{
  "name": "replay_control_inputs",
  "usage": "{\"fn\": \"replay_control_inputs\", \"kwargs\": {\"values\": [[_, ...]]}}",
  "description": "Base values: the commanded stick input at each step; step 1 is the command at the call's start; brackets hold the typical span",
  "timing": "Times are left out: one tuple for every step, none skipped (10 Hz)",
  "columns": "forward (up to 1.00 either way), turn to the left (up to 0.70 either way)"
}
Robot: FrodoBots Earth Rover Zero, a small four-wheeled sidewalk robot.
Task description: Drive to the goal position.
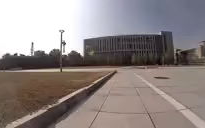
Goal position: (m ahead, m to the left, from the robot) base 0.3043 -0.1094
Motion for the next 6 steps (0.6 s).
{"fn": "replay_control_inputs", "kwargs": {"values": [[0.04, 0.0], [0.04, 0.0], [0.04, 0.0], [0.04, 0.0], [0.04, 0.0], [0.03, 0.0]]}}
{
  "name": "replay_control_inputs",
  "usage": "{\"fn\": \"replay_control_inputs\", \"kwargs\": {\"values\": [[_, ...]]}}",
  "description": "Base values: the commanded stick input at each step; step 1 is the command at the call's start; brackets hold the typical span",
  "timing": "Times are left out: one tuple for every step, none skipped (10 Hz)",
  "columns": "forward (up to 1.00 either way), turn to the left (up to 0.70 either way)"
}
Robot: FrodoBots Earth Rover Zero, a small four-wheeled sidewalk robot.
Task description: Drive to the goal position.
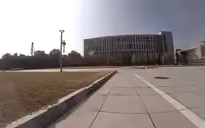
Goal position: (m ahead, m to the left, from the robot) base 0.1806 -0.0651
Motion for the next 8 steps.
{"fn": "replay_control_inputs", "kwargs": {"values": [[0.02, 0.0], [0.04, 0.0], [0.04, 0.0], [0.04, 0.0], [0.04, 0.0], [0.04, 0.0], [0.04, 0.0], [0.04, 0.0]]}}
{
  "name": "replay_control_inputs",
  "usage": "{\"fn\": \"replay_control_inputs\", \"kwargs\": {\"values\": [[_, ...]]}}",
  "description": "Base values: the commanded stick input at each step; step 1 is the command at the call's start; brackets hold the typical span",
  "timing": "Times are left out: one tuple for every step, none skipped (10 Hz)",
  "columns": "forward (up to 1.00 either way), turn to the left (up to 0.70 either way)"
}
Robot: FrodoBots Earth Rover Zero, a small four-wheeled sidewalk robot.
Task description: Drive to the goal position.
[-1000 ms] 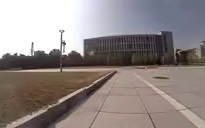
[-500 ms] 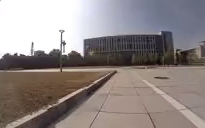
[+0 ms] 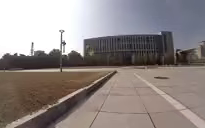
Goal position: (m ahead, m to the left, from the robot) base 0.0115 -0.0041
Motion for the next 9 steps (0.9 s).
{"fn": "replay_control_inputs", "kwargs": {"values": [[0.04, 0.0], [0.04, 0.0], [0.04, 0.0], [0.04, 0.0], [0.04, 0.0], [0.04, 0.0], [0.0, 0.0], [0.03, 0.0], [0.04, 0.0]]}}
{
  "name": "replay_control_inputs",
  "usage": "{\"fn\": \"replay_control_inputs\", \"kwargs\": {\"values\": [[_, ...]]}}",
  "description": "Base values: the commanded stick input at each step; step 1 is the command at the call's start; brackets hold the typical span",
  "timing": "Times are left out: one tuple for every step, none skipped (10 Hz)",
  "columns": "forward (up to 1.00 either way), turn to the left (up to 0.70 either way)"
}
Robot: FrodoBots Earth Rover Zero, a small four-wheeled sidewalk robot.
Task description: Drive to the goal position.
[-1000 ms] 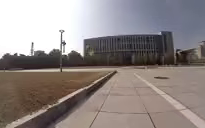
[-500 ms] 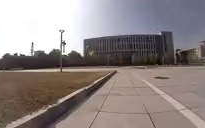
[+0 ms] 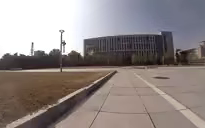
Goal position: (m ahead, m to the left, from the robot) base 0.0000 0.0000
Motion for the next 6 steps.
{"fn": "replay_control_inputs", "kwargs": {"values": [[0.04, 0.0], [0.04, 0.0], [0.04, 0.0], [0.04, 0.0], [0.04, 0.0], [0.04, 0.0]]}}
